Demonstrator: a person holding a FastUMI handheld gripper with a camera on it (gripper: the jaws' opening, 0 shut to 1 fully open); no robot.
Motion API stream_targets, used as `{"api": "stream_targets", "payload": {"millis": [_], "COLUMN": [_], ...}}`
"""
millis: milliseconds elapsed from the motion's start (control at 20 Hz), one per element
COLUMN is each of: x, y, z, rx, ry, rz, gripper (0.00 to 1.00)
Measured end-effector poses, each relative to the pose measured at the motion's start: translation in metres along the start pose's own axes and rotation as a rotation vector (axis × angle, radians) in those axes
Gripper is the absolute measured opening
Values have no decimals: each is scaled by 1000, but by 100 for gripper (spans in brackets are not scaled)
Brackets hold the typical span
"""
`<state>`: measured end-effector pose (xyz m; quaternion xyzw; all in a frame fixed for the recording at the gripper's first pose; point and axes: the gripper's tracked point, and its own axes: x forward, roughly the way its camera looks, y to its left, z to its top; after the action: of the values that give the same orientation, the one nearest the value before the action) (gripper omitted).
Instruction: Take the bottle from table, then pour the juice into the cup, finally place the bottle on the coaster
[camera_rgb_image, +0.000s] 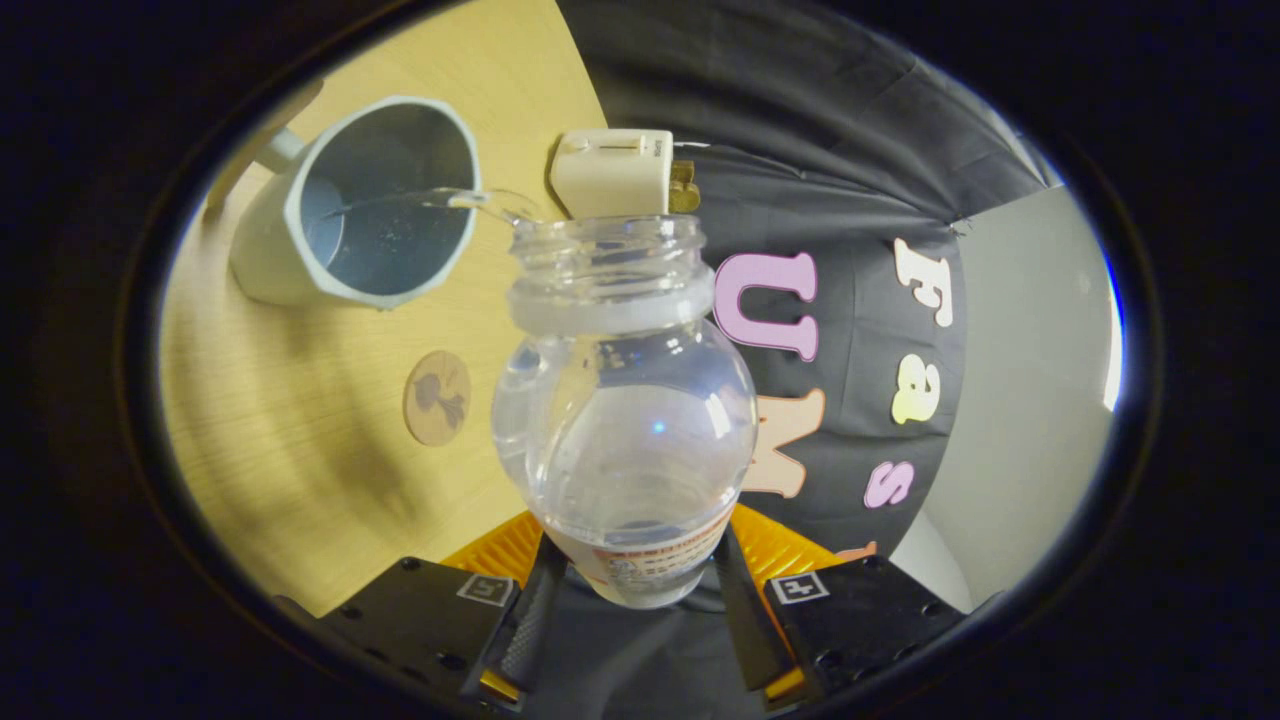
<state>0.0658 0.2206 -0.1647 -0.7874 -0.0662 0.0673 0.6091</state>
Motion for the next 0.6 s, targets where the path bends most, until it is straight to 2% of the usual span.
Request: {"api": "stream_targets", "payload": {"millis": [600], "x": [5], "y": [-10], "z": [5], "rx": [-59], "ry": [-31], "rz": [-30], "gripper": [81]}}
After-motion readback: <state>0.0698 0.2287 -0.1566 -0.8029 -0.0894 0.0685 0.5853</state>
